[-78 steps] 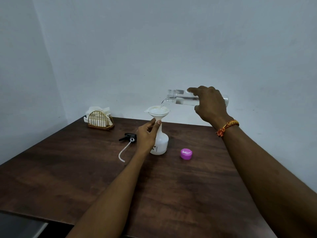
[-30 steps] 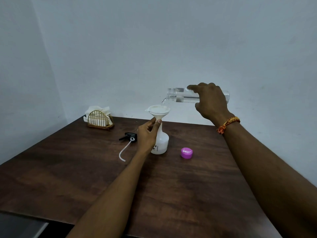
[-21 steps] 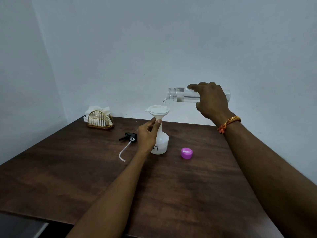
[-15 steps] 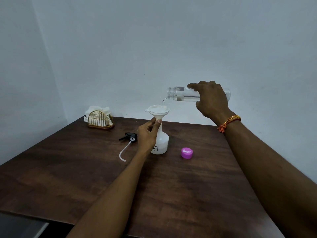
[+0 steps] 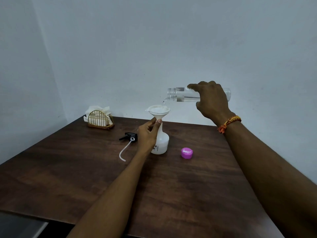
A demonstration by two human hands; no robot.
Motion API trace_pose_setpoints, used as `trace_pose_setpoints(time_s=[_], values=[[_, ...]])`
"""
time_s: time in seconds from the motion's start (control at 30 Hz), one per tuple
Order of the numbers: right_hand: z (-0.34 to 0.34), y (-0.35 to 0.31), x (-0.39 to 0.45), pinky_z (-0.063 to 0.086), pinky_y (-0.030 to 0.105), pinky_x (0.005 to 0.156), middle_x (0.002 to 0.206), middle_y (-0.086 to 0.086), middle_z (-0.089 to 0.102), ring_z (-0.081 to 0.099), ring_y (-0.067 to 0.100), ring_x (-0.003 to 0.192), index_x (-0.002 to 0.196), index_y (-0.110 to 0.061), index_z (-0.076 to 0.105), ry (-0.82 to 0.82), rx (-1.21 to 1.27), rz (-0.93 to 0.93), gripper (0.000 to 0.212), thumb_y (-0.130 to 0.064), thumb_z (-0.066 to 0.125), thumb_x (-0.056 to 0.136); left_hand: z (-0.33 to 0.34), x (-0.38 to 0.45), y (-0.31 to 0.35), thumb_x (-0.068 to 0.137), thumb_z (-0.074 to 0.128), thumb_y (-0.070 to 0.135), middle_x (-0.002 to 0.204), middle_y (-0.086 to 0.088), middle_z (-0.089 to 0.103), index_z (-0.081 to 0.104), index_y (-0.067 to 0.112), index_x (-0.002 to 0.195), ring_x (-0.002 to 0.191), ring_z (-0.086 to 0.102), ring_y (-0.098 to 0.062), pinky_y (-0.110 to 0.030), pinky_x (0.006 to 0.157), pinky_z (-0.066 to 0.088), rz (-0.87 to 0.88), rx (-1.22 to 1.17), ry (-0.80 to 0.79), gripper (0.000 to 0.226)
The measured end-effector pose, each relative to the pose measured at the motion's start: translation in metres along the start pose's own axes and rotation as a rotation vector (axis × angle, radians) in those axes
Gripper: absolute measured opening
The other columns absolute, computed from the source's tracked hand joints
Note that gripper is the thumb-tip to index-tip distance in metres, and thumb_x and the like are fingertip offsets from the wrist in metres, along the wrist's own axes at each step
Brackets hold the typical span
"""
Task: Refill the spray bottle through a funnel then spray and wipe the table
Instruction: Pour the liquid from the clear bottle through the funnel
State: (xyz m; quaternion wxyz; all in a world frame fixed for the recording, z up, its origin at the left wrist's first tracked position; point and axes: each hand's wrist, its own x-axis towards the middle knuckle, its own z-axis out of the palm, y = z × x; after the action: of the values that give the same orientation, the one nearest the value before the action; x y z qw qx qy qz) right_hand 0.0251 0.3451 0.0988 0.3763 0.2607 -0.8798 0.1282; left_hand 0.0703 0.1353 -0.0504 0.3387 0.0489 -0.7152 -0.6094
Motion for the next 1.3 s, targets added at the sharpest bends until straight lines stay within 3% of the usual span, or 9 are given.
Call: trace_pose_setpoints(time_s=[0.1, 0.23, 0.37, 0.47, 0.63, 1.0, 1.1, 1.23, 1.3], values=[[0.0009, -0.0012, -0.0006, 0.047, 0.048, 0.103, 0.126, 0.006, 0.074, 0.061, 0.037, 0.112, 0.145, -0.025, 0.065, 0.001, -0.001, 0.001, 0.070, 0.008, 0.068, 0.084, 0.0002, 0.0012, -0.0016, 0.102, 0.070, 0.025, 0.093, 0.034, 0.062, 0.075, 0.003, 0.125, 0.082, 0.061, 0.027, 0.000, 0.071, 0.047, 0.003, -0.003, -0.007, 0.032], [0.0025, -0.0021, -0.0007, 0.047, 0.048, 0.101, 0.124, 0.006, 0.074, 0.061, 0.038, 0.110, 0.145, -0.025, 0.065, 0.005, 0.000, -0.002, 0.071, 0.009, 0.067, 0.083, -0.0002, 0.0018, -0.0023, 0.101, 0.071, 0.031, 0.112, 0.019, 0.066, 0.073, 0.007, 0.129, 0.087, 0.061, 0.028, -0.001, 0.075, 0.048, 0.015, -0.005, 0.002, 0.038], [0.0031, -0.0021, -0.0003, 0.046, 0.048, 0.101, 0.124, 0.006, 0.074, 0.061, 0.038, 0.110, 0.144, -0.026, 0.065, 0.008, -0.004, -0.007, 0.070, 0.009, 0.067, 0.083, -0.0015, 0.0017, -0.0033, 0.100, 0.071, 0.034, 0.118, 0.018, 0.071, 0.072, 0.007, 0.131, 0.088, 0.060, 0.029, -0.003, 0.078, 0.048, 0.016, 0.003, -0.002, 0.040], [0.0030, -0.0024, -0.0005, 0.046, 0.048, 0.103, 0.126, 0.006, 0.074, 0.061, 0.038, 0.112, 0.145, -0.025, 0.065, 0.009, -0.008, -0.012, 0.069, 0.008, 0.069, 0.084, -0.0018, 0.0025, -0.0040, 0.099, 0.071, 0.037, 0.137, 0.001, 0.069, 0.070, 0.008, 0.134, 0.092, 0.058, 0.030, 0.000, 0.079, 0.047, 0.017, 0.007, -0.005, 0.045], [0.0023, -0.0014, -0.0009, 0.046, 0.048, 0.103, 0.125, 0.006, 0.074, 0.061, 0.038, 0.112, 0.145, -0.025, 0.065, 0.010, -0.009, -0.011, 0.069, 0.008, 0.069, 0.085, -0.0014, 0.0027, -0.0051, 0.100, 0.072, 0.034, 0.128, 0.010, 0.066, 0.068, 0.006, 0.136, 0.090, 0.058, 0.030, 0.000, 0.079, 0.047, 0.014, 0.013, 0.004, 0.046], [0.0042, 0.0000, -0.0027, 0.045, 0.049, 0.102, 0.125, 0.007, 0.074, 0.061, 0.038, 0.110, 0.144, -0.024, 0.066, 0.009, -0.018, -0.028, 0.066, 0.006, 0.071, 0.085, -0.0034, -0.0022, 0.0016, 0.099, 0.071, 0.037, 0.133, 0.003, 0.070, 0.066, 0.009, 0.139, 0.095, 0.060, 0.025, -0.009, 0.089, 0.048, -0.013, 0.025, 0.011, 0.049], [0.0053, 0.0004, -0.0022, 0.046, 0.049, 0.100, 0.122, 0.008, 0.075, 0.062, 0.038, 0.108, 0.142, -0.024, 0.067, 0.012, -0.023, -0.037, 0.065, 0.005, 0.072, 0.084, -0.0031, -0.0019, 0.0002, 0.100, 0.070, 0.036, 0.121, 0.013, 0.070, 0.067, 0.009, 0.138, 0.094, 0.061, 0.026, -0.008, 0.083, 0.049, -0.011, 0.037, 0.004, 0.047], [0.0079, -0.0005, -0.0017, 0.045, 0.048, 0.098, 0.119, 0.008, 0.075, 0.062, 0.038, 0.105, 0.141, -0.023, 0.068, 0.012, -0.020, -0.043, 0.065, 0.006, 0.071, 0.083, -0.0040, -0.0015, -0.0009, 0.099, 0.071, 0.041, 0.141, 0.000, 0.067, 0.065, 0.009, 0.140, 0.120, 0.063, 0.003, -0.025, 0.104, 0.053, -0.021, 0.036, 0.002, 0.053], [0.0097, -0.0012, -0.0019, 0.045, 0.047, 0.097, 0.118, 0.008, 0.075, 0.061, 0.038, 0.104, 0.140, -0.024, 0.068, 0.010, -0.015, -0.043, 0.066, 0.007, 0.070, 0.082, -0.0038, -0.0026, -0.0012, 0.096, 0.075, 0.042, 0.139, -0.001, 0.069, 0.066, 0.009, 0.139, 0.124, 0.063, -0.004, -0.026, 0.105, 0.052, -0.026, 0.038, 0.012, 0.055]])
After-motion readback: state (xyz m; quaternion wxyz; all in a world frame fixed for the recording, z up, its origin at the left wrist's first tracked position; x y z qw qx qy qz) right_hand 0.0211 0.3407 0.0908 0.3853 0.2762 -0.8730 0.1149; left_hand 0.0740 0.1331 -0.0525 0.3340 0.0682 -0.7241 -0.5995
